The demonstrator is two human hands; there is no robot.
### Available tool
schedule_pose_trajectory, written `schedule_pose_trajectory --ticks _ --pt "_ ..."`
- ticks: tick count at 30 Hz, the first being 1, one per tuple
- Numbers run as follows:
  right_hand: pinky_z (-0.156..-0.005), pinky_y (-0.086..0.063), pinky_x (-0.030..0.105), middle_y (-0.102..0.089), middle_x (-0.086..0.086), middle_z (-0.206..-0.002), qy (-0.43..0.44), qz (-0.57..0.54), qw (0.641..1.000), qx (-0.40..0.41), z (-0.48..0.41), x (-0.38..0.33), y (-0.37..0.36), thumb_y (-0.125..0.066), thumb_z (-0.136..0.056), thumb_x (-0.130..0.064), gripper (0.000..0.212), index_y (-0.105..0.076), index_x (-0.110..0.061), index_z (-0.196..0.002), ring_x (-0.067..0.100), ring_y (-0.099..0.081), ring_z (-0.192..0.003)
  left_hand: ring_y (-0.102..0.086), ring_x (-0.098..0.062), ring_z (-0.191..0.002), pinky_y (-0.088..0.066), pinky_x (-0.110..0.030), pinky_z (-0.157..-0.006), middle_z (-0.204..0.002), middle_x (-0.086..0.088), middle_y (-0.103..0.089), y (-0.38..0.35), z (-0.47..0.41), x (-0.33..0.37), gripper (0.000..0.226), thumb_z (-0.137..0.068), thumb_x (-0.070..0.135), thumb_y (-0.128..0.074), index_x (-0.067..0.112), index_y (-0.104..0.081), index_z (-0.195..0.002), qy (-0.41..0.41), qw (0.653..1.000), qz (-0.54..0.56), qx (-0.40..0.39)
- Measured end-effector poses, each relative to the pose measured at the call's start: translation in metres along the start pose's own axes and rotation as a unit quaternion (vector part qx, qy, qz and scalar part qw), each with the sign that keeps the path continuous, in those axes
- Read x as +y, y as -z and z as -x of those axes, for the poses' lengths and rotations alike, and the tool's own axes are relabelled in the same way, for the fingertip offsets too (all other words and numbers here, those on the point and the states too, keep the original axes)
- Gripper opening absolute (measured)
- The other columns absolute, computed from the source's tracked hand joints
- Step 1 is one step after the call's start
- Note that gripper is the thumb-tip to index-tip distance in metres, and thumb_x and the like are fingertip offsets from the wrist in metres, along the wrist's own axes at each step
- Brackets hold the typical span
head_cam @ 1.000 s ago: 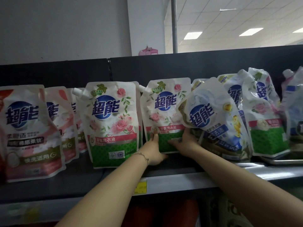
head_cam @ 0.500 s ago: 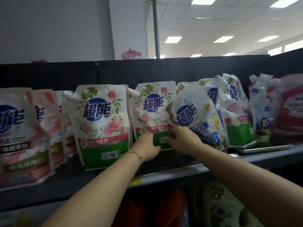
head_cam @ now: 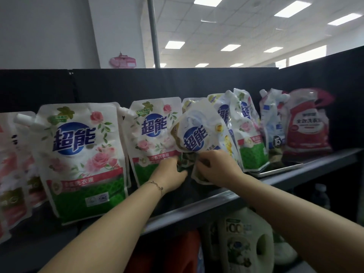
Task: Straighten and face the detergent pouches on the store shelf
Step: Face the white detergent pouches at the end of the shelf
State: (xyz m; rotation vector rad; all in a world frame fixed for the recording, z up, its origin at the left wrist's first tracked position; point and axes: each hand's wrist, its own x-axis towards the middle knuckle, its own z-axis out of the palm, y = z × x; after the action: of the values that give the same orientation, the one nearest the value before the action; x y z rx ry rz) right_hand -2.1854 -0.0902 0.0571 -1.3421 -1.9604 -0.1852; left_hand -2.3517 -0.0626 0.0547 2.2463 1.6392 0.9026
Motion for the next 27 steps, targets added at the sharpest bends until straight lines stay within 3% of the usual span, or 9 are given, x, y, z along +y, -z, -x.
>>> schedule_pose_trajectory --ticks 4,11,17,21,24,27 --pt "-0.052 -0.033 0.03 -0.055 0.004 -0.061 0.003 -0.009 0.999 0.04 0.006 0.012 0.006 -0.056 -0.089 -0.021 0.027 -0.057 -0.009 -0.065 0.022 -0.048 -0.058 -0.061 -0.02 -0.094 -0.053 -0.038 -0.086 -0.104 -0.002 -0.065 -0.011 -0.003 0.012 0.021 -0.086 0.027 -0.062 0.018 -0.063 -0.105 -0.021 0.999 -0.001 0.03" --pt "-0.051 -0.031 0.027 -0.043 -0.003 -0.053 0.048 0.014 0.997 0.064 0.0 0.038 0.017 -0.058 -0.088 -0.029 0.033 -0.047 -0.018 -0.058 0.021 -0.042 -0.052 -0.063 -0.018 -0.079 -0.056 -0.04 -0.077 -0.084 0.002 -0.066 -0.018 -0.006 0.041 0.014 -0.086 0.033 -0.06 0.021 -0.065 -0.081 -0.019 0.996 -0.047 0.072" --pt "-0.05 -0.035 0.027 -0.049 0.001 -0.054 0.08 0.017 0.995 0.064 -0.017 0.061 0.038 -0.054 -0.089 -0.03 0.033 -0.055 -0.011 -0.061 0.022 -0.048 -0.053 -0.06 -0.017 -0.072 -0.053 -0.032 -0.067 -0.073 0.002 -0.061 -0.011 0.0 0.073 0.019 -0.089 0.028 -0.058 0.021 -0.059 -0.072 -0.014 0.98 -0.084 0.178" --pt "-0.052 -0.037 0.028 -0.048 0.001 -0.055 0.073 0.012 0.996 0.057 -0.024 0.087 0.046 -0.051 -0.09 -0.029 0.034 -0.05 -0.013 -0.06 0.021 -0.047 -0.054 -0.057 -0.015 -0.065 -0.044 -0.026 -0.057 -0.068 0.002 -0.059 -0.013 0.002 0.101 0.02 -0.091 0.028 -0.056 0.02 -0.057 -0.072 -0.013 0.966 -0.097 0.239" --pt "-0.056 -0.046 0.031 -0.055 0.004 -0.061 0.077 0.008 0.996 0.044 -0.023 0.113 0.05 -0.05 -0.091 -0.029 0.033 -0.054 -0.01 -0.064 0.022 -0.052 -0.058 -0.055 -0.017 -0.064 -0.037 -0.025 -0.055 -0.065 0.003 -0.056 -0.024 -0.001 0.121 0.024 -0.09 0.028 -0.055 0.023 -0.051 -0.067 -0.008 0.959 -0.107 0.261" --pt "-0.059 -0.049 0.032 -0.055 0.0 -0.063 0.082 0.016 0.995 0.046 -0.027 0.14 0.057 -0.05 -0.093 -0.03 0.032 -0.053 -0.013 -0.067 0.02 -0.055 -0.059 -0.056 -0.016 -0.066 -0.044 -0.027 -0.057 -0.065 0.007 -0.056 -0.04 -0.011 0.143 0.022 -0.09 0.027 -0.054 0.022 -0.052 -0.07 -0.02 0.963 -0.096 0.251"
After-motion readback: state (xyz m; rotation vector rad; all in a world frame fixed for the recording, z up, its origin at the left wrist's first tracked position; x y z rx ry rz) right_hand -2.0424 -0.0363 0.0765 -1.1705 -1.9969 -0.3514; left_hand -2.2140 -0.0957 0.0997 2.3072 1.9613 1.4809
